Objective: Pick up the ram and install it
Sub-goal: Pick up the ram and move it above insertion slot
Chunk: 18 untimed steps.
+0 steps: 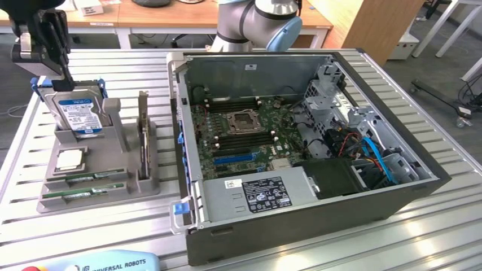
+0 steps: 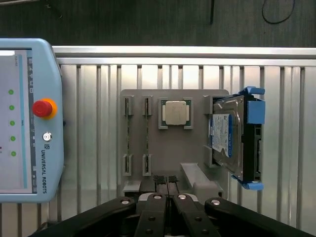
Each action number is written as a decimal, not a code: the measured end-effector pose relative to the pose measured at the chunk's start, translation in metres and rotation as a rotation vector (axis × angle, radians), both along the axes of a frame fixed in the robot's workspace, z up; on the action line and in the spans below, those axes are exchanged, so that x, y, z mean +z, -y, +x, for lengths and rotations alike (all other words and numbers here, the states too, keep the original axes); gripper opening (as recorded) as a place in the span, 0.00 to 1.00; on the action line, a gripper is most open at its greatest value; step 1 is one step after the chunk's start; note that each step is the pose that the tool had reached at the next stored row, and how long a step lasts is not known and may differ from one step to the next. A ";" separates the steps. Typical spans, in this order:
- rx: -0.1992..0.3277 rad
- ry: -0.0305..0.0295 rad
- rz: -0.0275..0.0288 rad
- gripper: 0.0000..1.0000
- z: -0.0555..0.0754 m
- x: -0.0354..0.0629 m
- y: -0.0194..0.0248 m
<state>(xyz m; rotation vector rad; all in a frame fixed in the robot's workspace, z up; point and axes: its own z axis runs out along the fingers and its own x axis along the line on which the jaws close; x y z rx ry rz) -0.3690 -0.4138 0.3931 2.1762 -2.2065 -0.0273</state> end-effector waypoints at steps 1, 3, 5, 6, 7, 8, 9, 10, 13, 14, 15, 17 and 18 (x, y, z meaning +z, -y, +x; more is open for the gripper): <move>0.000 0.0000 0.0000 0.10 0.000 0.0000 0.0000; 0.000 0.0000 0.0000 0.10 0.000 0.0000 0.0000; 0.000 0.0000 0.0000 0.10 0.000 0.0000 0.0007; 0.000 0.0000 0.0000 0.10 0.000 0.0000 0.0012; 0.000 0.0000 0.0000 0.10 0.000 0.0000 0.0017; 0.000 0.0000 -0.0001 0.10 0.000 0.0000 0.0024; 0.000 0.0000 0.0000 0.10 0.000 0.0000 0.0031; 0.000 0.0000 0.0000 0.10 0.000 0.0000 0.0038; 0.000 0.0000 0.0000 0.10 0.000 0.0000 0.0057; 0.000 0.0000 0.0000 0.10 0.000 0.0000 0.0064; 0.000 0.0000 0.0000 0.10 0.000 0.0000 0.0071; 0.000 0.0000 0.0000 0.10 0.000 0.0000 0.0086; 0.000 0.0000 0.0000 0.10 0.000 0.0000 0.0094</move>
